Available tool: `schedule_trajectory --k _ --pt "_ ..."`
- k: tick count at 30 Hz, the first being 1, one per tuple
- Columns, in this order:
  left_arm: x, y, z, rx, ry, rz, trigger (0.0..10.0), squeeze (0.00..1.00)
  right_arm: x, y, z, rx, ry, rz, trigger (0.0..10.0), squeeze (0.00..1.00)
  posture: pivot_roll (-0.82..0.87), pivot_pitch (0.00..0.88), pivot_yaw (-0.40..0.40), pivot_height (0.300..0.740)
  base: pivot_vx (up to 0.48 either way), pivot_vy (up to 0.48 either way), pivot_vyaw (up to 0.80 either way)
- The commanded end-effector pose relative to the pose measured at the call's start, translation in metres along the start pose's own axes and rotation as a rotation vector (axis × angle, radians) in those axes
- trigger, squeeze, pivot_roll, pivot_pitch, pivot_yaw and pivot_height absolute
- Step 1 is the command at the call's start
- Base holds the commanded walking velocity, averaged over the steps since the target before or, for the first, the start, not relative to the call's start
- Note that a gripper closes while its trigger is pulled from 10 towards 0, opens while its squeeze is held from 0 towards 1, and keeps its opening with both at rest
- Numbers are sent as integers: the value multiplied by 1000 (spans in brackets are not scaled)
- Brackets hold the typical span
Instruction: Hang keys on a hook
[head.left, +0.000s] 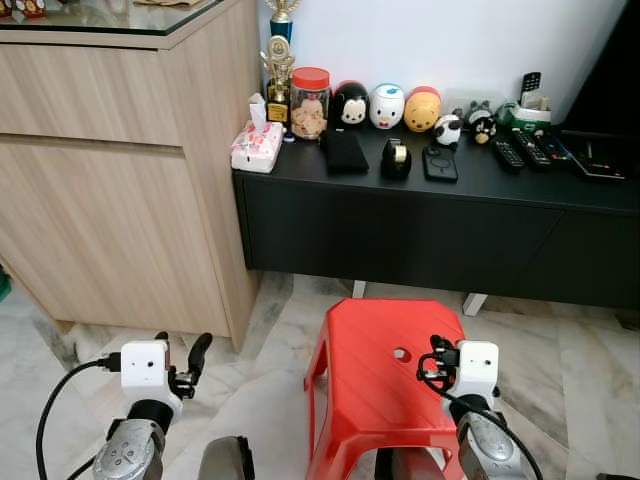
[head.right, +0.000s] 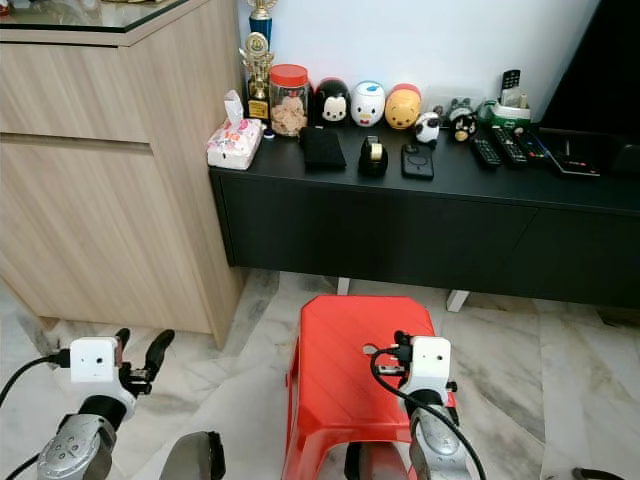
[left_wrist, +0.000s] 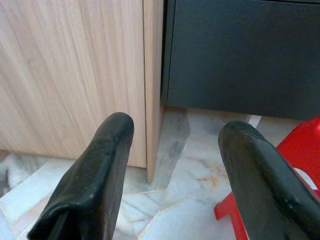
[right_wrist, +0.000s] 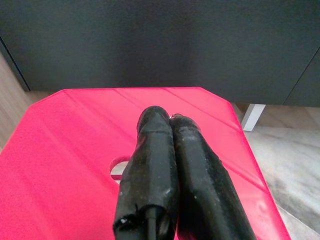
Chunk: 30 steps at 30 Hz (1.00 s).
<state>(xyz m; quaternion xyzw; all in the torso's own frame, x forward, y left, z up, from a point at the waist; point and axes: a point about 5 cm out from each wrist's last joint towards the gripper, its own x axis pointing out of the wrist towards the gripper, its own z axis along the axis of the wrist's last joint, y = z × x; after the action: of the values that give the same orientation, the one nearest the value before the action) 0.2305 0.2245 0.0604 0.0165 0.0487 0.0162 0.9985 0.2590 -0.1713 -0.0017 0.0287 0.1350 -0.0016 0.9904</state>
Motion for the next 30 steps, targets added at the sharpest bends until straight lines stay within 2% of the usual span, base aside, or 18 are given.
schedule_trajectory --k 1,14,30 --pt "1 0 -1 -11 -1 -3 10000 0 1 -1 4 6 -14 -7 10000 0 108 0 -81 579 -304 0 0" --pt "2 0 0 -9 -9 -4 10000 0 2 -2 5 6 -18 -10 10000 0 110 0 -83 579 -307 0 0" --pt "1 1 -3 -9 1 1 10000 0 2 -2 8 10 -39 -6 10000 0 111 0 -84 683 0 0 0"
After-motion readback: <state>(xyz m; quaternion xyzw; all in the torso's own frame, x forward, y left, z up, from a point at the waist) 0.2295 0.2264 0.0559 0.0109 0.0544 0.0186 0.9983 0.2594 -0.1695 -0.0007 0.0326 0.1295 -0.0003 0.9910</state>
